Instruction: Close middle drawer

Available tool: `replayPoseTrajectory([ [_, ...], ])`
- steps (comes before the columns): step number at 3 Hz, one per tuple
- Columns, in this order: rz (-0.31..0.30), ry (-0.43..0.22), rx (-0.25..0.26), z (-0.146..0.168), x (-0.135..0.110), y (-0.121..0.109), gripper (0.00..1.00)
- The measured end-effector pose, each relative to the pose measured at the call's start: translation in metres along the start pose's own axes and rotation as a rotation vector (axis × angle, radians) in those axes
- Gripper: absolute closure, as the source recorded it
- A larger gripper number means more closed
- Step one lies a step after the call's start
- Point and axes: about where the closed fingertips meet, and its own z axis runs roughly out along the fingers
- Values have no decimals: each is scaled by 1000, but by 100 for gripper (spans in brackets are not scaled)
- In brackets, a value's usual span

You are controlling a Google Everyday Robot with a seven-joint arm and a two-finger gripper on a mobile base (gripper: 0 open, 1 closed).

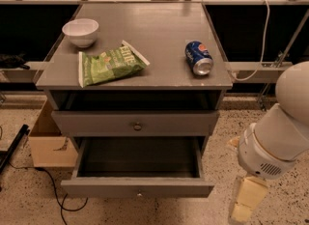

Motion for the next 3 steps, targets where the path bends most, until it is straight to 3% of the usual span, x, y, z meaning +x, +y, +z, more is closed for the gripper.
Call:
replayPoseTrajectory([
  [1,9,-31,-7,0,1,-1,0],
  [3,108,-122,-164,87,29,11,0],
])
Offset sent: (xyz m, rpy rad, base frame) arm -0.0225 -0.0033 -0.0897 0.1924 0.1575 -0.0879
